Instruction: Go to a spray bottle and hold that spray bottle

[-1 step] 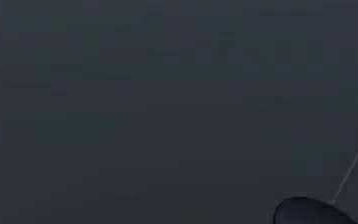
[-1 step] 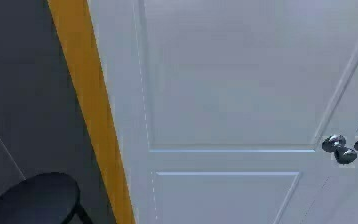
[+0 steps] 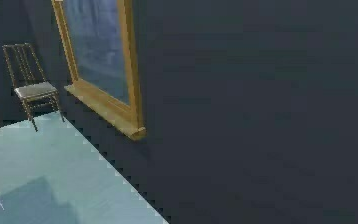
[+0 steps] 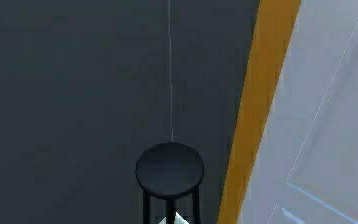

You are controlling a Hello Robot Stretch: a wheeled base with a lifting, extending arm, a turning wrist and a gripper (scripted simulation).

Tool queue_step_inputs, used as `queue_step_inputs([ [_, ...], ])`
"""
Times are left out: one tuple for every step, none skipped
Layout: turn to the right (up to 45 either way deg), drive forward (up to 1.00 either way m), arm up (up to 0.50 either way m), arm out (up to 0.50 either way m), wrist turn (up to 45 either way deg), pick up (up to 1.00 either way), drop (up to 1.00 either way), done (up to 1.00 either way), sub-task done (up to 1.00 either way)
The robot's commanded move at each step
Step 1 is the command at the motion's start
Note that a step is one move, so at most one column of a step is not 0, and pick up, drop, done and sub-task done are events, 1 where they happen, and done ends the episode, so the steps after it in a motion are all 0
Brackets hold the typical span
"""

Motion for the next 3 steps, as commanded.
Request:
queue_step_inputs([
  [-45.0, 0.00, 0.00, 0.00, 0.0, 0.00, 0.00, 0.00, 0.00],
  [-45.0, 0.00, 0.00, 0.00, 0.0, 0.00, 0.00, 0.00, 0.00],
  [-36.0, 0.00, 0.00, 0.00, 0.0, 0.00, 0.00, 0.00, 0.00],
])
